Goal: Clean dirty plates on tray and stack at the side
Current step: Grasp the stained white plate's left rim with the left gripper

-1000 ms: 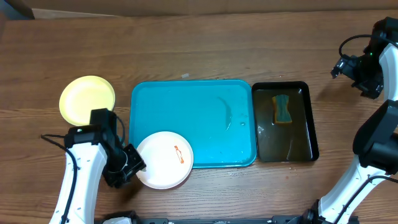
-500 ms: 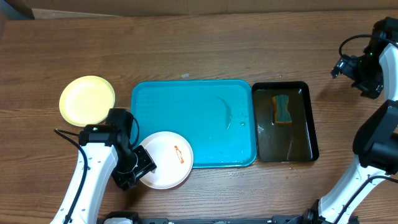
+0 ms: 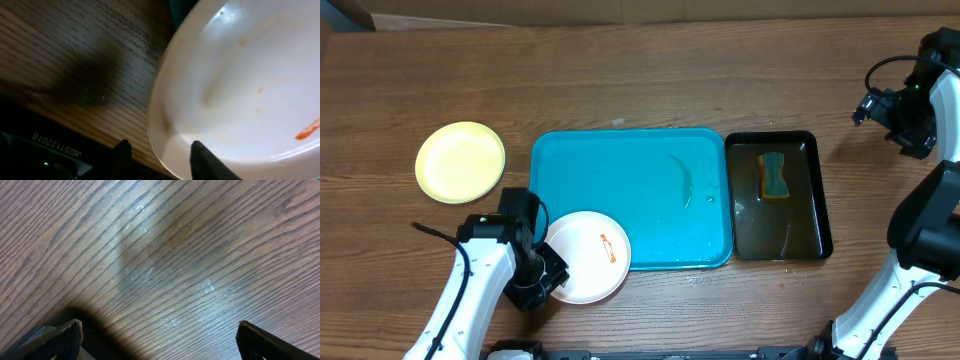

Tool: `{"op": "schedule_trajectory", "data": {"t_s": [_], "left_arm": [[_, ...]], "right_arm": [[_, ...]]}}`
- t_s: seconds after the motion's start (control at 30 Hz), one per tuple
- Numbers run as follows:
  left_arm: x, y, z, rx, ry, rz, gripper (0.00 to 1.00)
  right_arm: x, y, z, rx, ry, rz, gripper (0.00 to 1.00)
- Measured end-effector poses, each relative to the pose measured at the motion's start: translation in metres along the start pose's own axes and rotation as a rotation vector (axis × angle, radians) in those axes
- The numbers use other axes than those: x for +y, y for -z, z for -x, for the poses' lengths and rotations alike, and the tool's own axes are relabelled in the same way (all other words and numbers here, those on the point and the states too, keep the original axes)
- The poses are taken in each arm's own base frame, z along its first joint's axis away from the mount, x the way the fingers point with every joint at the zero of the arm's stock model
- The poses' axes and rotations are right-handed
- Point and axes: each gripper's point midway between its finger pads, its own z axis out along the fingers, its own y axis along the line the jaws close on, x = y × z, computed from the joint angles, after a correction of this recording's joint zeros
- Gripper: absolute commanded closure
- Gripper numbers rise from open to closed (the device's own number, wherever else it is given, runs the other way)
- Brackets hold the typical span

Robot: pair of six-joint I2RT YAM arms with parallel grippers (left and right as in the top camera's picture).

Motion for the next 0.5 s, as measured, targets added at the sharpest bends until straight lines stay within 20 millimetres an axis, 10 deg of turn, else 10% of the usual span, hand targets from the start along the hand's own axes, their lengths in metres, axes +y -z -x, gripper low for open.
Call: {"op": "schedule_trajectory", "data": {"t_s": [0.5], "left_arm": [[-0.0018,-0.0097,0.0043,-0.018,0.027,-0.017,0.86]], "right_arm": [[0.0,0.0002,-0.0001,0.0,0.0,0.0,0.0]]}}
